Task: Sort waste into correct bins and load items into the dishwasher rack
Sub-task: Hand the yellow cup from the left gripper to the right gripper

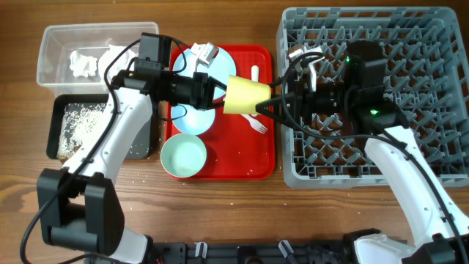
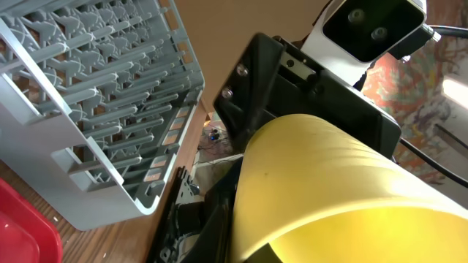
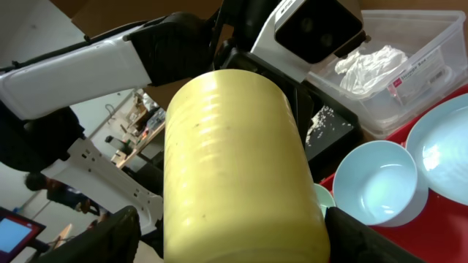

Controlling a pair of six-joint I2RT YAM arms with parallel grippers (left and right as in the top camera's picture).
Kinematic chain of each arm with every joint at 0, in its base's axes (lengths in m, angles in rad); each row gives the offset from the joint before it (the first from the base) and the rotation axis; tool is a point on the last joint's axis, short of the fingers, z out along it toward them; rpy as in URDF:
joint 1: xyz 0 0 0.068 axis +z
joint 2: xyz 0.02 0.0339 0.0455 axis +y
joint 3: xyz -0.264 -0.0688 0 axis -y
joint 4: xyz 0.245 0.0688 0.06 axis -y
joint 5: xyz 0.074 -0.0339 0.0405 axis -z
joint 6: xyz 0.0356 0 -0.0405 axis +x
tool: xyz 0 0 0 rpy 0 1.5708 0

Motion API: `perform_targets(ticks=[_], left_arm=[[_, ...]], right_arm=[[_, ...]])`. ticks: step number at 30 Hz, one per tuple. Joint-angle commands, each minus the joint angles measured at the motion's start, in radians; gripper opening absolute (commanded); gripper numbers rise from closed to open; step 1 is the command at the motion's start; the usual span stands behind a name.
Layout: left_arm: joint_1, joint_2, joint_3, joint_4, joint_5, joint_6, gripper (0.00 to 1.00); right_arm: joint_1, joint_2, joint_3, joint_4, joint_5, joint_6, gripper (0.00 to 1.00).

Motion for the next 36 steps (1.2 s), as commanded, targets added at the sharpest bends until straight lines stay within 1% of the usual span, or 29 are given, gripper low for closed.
perform_targets(ticks=[1, 12, 14, 15, 17, 19, 20, 22, 23, 24, 26, 28, 29, 32, 35, 36], left_arm=[[0.003, -0.016, 0.012, 0.008, 0.034, -0.002, 0.04], [0.003, -0.016, 0.012, 0.007, 0.034, -0.002, 0.04], [0.003, -0.016, 0.012, 0.007, 0.034, -0.002, 0.04], [0.003, -0.016, 0.012, 0.007, 0.034, -0.002, 0.04], [0.003, -0.016, 0.012, 0.008, 0.034, -0.002, 0.04], [0.003, -0.016, 0.012, 0.012, 0.034, -0.002, 0.12], [0.003, -0.016, 0.012, 0.018, 0.034, -0.002, 0.18], [0.003, -0.016, 0.012, 0.034, 0.034, -0.002, 0.31], [0.003, -0.016, 0.012, 0.044, 0.034, -0.002, 0.41], [0.003, -0.016, 0.012, 0.051, 0.034, -0.002, 0.47], [0.008, -0.016, 0.012, 0.065, 0.034, -0.002, 0.52], [0.017, -0.016, 0.012, 0.071, 0.020, -0.002, 0.60], [0.029, -0.016, 0.012, 0.070, -0.016, -0.002, 0.61], [0.055, -0.016, 0.012, 0.069, -0.136, -0.002, 0.61], [0.068, -0.016, 0.012, 0.057, -0.278, -0.003, 0.63], [0.069, -0.016, 0.012, 0.050, -0.341, -0.002, 0.63]], right_arm=[[0.004, 0.007, -0.003, 0.006, -0.030, 0.008, 0.77], [0.026, 0.021, -0.003, 0.023, -0.010, 0.008, 0.77], [0.034, 0.021, -0.003, 0.044, 0.012, 0.039, 0.77], [0.036, 0.021, -0.002, 0.061, 0.011, 0.046, 0.76], [0.036, 0.021, -0.003, 0.077, 0.011, 0.061, 0.69], [0.036, 0.021, -0.003, 0.077, 0.011, 0.061, 0.57], [0.036, 0.021, -0.003, 0.076, 0.011, 0.061, 0.54], [0.036, 0.021, -0.002, 0.076, 0.011, 0.060, 0.53], [0.035, 0.021, -0.002, 0.076, 0.012, 0.060, 0.52], [0.034, 0.021, -0.002, 0.076, 0.021, 0.062, 0.52], [0.023, 0.020, -0.002, 0.072, 0.059, 0.085, 0.51], [0.000, 0.018, -0.002, 0.069, 0.110, 0.117, 0.50], [-0.032, 0.010, -0.002, 0.048, 0.167, 0.138, 0.49], [-0.094, -0.029, -0.002, -0.044, 0.288, 0.137, 0.49], [-0.145, -0.079, 0.002, -0.174, 0.431, 0.124, 0.49], [-0.161, -0.104, 0.012, -0.248, 0.500, 0.107, 0.49]])
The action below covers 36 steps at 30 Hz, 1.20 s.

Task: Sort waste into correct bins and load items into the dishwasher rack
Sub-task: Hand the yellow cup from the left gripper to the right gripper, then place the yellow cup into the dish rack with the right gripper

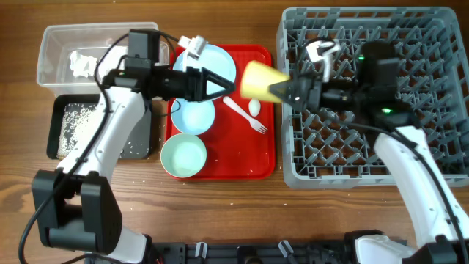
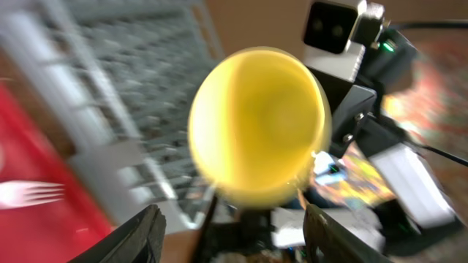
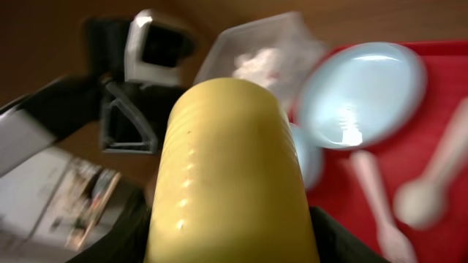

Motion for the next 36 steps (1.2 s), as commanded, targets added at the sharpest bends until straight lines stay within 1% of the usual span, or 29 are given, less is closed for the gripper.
perform_targets(ticks=[1, 5, 10, 13, 16, 21, 26, 28, 31, 33, 36], left_arm=[[0.008, -0.016, 0.009, -0.023, -0.264, 0.008, 0.64], [0.002, -0.016, 0.009, -0.079, -0.449, 0.008, 0.64], [0.001, -0.016, 0.009, -0.148, -0.616, 0.009, 0.64], [0.001, -0.016, 0.009, -0.176, -0.671, 0.009, 0.64], [0.001, -0.016, 0.009, -0.190, -0.703, 0.009, 0.64], [0.001, -0.016, 0.009, -0.189, -0.708, 0.009, 0.64], [0.001, -0.016, 0.009, -0.189, -0.710, 0.009, 0.64], [0.001, -0.016, 0.009, -0.189, -0.710, 0.009, 0.64], [0.001, -0.016, 0.009, -0.189, -0.710, 0.009, 0.64], [0.001, -0.016, 0.009, -0.189, -0.710, 0.009, 0.63], [0.003, -0.023, 0.010, -0.187, -0.713, 0.009, 0.62]], right_arm=[[-0.053, -0.100, 0.031, -0.180, 0.312, -0.029, 0.48], [-0.050, -0.146, 0.136, -0.484, 0.588, -0.043, 0.48], [-0.005, -0.128, 0.267, -0.792, 0.771, -0.036, 0.48], [0.041, -0.106, 0.291, -0.904, 0.833, 0.003, 0.48], [0.098, -0.048, 0.291, -1.020, 0.905, 0.041, 0.48], [0.150, 0.072, 0.291, -1.093, 0.955, 0.040, 0.49], [0.156, 0.196, 0.291, -1.106, 0.983, 0.039, 0.50], [0.157, 0.233, 0.291, -1.093, 0.986, 0.036, 0.54], [0.158, 0.283, 0.291, -1.066, 0.986, 0.036, 0.68], [0.158, 0.299, 0.291, -1.053, 0.986, 0.035, 0.75], [0.158, 0.303, 0.291, -1.027, 0.964, 0.004, 0.80]])
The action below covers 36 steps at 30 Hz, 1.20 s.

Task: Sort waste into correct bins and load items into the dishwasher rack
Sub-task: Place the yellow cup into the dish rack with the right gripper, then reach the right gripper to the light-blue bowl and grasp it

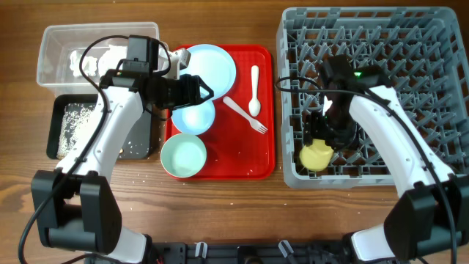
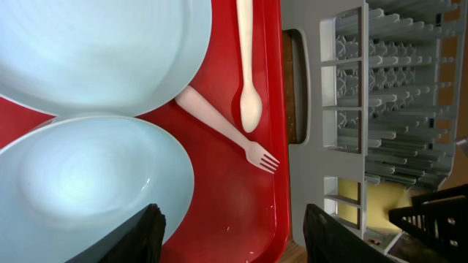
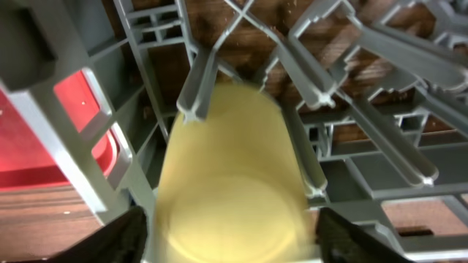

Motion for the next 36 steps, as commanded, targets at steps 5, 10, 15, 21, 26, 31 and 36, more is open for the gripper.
perform_targets(ticks=[5, 10, 15, 21, 26, 31, 36], left_arm=[[0.024, -0.079, 0.051, -0.024, -0.010, 0.008, 0.63], [0.078, -0.159, 0.103, -0.079, -0.011, 0.008, 0.66], [0.203, -0.241, 0.112, -0.189, -0.201, -0.071, 0.70], [0.332, -0.268, 0.112, -0.277, -0.377, -0.070, 0.83], [0.367, -0.268, 0.112, -0.293, -0.381, -0.070, 0.98], [0.367, -0.268, 0.112, -0.293, -0.380, -0.070, 1.00], [0.367, -0.268, 0.112, -0.292, -0.380, -0.070, 1.00]], right_arm=[[0.004, 0.007, 0.090, 0.037, -0.051, -0.047, 0.84], [0.013, 0.003, 0.309, 0.034, -0.075, -0.103, 0.83], [0.047, 0.004, 0.413, 0.202, -0.167, -0.132, 0.81], [0.178, 0.087, 0.413, 0.398, -0.178, -0.106, 0.76], [0.296, 0.233, 0.413, 0.493, -0.152, -0.054, 0.70], [0.373, 0.382, 0.413, 0.521, -0.152, -0.037, 0.63], [0.410, 0.488, 0.413, 0.550, -0.152, -0.039, 0.62]])
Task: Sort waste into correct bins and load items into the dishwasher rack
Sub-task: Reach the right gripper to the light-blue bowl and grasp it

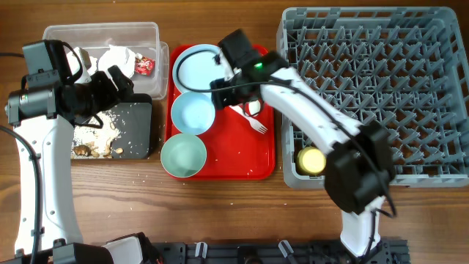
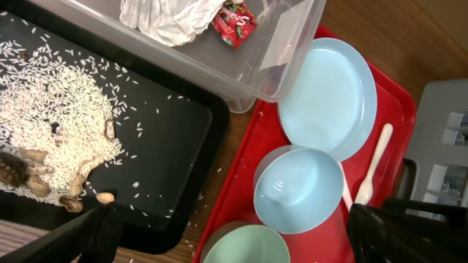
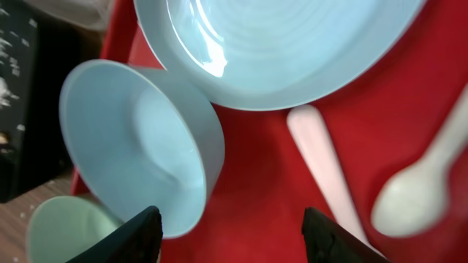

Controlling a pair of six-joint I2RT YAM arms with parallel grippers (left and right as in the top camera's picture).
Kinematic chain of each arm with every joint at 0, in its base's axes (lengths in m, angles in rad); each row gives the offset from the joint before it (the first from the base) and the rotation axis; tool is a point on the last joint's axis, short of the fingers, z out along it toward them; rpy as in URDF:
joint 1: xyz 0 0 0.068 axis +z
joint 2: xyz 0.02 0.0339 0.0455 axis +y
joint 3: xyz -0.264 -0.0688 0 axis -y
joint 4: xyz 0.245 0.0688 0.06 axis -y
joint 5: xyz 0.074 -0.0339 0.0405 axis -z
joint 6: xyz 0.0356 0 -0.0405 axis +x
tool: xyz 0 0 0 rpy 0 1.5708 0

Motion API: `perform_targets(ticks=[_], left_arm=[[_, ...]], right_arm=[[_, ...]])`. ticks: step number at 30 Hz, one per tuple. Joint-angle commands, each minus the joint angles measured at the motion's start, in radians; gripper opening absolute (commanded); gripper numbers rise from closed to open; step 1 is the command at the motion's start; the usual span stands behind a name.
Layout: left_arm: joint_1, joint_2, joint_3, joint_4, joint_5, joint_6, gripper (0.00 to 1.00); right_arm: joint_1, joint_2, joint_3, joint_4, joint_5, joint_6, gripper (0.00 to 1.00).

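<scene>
The red tray (image 1: 264, 165) carries a pale blue plate (image 1: 198, 64), a pale blue bowl (image 1: 193, 112), a green bowl (image 1: 183, 155), a white fork (image 1: 256, 125) and a spoon (image 3: 413, 197). My right gripper (image 1: 224, 92) hovers open and empty just right of the blue bowl (image 3: 139, 146), low over the tray; its fingers (image 3: 142, 234) are spread wide. A yellow cup (image 1: 311, 159) lies in the grey dishwasher rack (image 1: 440, 95), in the front left corner. My left gripper (image 1: 119, 79) hangs open and empty above the bins.
A clear bin (image 1: 55, 37) at the back left holds crumpled paper (image 2: 172, 14) and a red wrapper (image 2: 234, 14). In front of it a black tray (image 1: 132, 143) holds rice and peanuts (image 2: 33, 183). Rice grains lie scattered on the wooden table.
My right gripper left the yellow cup in the rack's front left corner and now hangs open over the red tray by the blue bowl. My left gripper moved left, from the tray to above the bins.
First the yellow cup was between both grippers above the red tray. Then my right gripper alone held it near the rack, with the left open over the tray. Then the cup was down in the rack. Now it lies there alone, both grippers open.
</scene>
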Motion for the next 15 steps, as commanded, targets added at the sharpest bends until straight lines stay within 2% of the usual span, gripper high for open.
perform_targets(ticks=[1, 4, 7, 9, 11, 12, 15], left_arm=[[0.003, -0.015, 0.011, 0.000, -0.013, -0.001, 1.00], [0.003, -0.015, 0.011, 0.000, -0.013, -0.001, 1.00], [0.003, -0.015, 0.011, -0.001, -0.013, -0.001, 1.00], [0.003, -0.015, 0.011, -0.001, -0.013, -0.001, 1.00], [0.003, -0.015, 0.011, -0.001, -0.013, -0.001, 1.00], [0.003, -0.015, 0.011, -0.001, -0.013, -0.001, 1.00], [0.003, -0.015, 0.011, -0.001, -0.013, -0.001, 1.00]], right_arm=[[0.021, 0.077, 0.009, 0.024, -0.005, 0.015, 0.61], [0.024, 0.113, 0.004, 0.046, -0.004, 0.016, 0.55], [0.024, 0.130, -0.006, 0.072, -0.001, 0.041, 0.44], [0.024, 0.130, -0.006, 0.080, 0.003, 0.042, 0.29], [0.024, 0.127, -0.006, 0.084, 0.003, 0.045, 0.08], [0.023, 0.124, -0.005, 0.084, 0.005, 0.048, 0.04], [0.022, 0.089, -0.005, 0.075, 0.038, 0.048, 0.04]])
